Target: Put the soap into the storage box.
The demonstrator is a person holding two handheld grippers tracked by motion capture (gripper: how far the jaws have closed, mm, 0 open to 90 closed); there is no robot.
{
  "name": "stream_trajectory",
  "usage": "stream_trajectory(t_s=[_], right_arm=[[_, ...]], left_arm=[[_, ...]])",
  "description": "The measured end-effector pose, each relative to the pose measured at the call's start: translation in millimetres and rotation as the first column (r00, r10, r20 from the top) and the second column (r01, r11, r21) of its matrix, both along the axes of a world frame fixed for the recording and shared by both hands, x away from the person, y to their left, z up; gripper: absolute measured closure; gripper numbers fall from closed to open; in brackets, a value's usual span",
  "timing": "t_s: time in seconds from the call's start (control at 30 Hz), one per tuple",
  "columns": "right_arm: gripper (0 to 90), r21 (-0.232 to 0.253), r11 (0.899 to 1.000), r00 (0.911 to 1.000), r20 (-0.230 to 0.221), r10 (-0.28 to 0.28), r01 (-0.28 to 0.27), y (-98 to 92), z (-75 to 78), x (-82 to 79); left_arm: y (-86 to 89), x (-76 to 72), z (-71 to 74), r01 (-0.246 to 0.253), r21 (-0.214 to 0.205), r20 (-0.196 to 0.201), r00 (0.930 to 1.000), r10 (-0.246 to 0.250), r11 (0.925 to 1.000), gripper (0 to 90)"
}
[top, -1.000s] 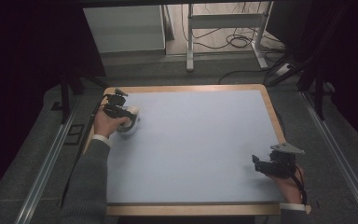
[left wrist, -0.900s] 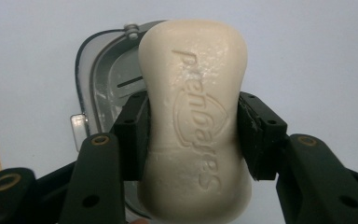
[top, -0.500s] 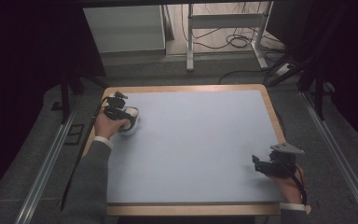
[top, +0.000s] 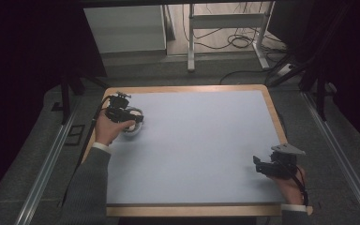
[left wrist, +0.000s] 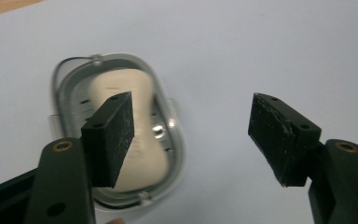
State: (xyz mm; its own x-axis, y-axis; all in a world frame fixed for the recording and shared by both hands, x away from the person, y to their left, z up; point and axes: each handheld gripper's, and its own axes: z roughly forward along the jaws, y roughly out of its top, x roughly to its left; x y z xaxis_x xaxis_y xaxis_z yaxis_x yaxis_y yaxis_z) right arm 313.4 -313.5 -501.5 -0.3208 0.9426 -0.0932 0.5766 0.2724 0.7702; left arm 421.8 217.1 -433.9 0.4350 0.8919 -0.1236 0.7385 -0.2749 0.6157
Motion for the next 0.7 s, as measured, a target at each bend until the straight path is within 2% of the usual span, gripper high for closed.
stream_trajectory(t_s=[0.03, 0.07, 0.17, 0.23, 0.43, 0.53, 0.7], right_arm=[[10.2, 0.000, 1.000, 1.0000, 0.000, 0.000, 0.000, 0.0, 0.0, 0.0], [10.2, -0.001, 1.000, 1.0000, 0.001, -0.001, 0.001, -0.4, 0.1, -0.2], [10.2, 0.000, 1.000, 1.0000, 0.003, -0.001, 0.001, -0.4, 0.3, -0.4], [10.2, -0.001, 1.000, 1.0000, 0.001, -0.001, 0.001, 0.3, 0.2, -0.4], [10.2, -0.010, 1.000, 1.0000, 0.000, 0.007, -0.007, 4.3, -1.1, 0.0], [10.2, -0.015, 1.000, 1.0000, 0.003, 0.009, -0.009, 5.8, -1.1, -0.2], [10.2, -0.017, 1.000, 0.9999, 0.005, 0.009, -0.009, 5.9, -0.6, -0.7]], left_arm=[[0.0, 0.0, 0.0, 0.000, 0.000, 0.000, 1.0000, 0.000, 1.0000, 31.0], [-2.2, -8.6, 0.9, 0.019, -0.007, 0.016, 0.9997, -0.019, 0.9998, 30.6], [-5.2, -22.5, -1.5, 0.048, -0.020, 0.034, 0.9983, -0.047, 0.9986, 30.0], [-7.2, -31.8, -4.9, 0.074, -0.015, 0.035, 0.9967, -0.073, 0.9971, 29.4], [-9.2, -56.9, -18.3, 0.130, -0.046, 0.053, 0.9904, -0.127, 0.9904, 27.8], [-13.4, -67.3, -28.9, 0.164, -0.038, 0.046, 0.9857, -0.162, 0.9857, 27.2], [-18.4, -79.9, -44.8, 0.181, -0.051, 0.035, 0.9831, -0.180, 0.9821, 26.7]])
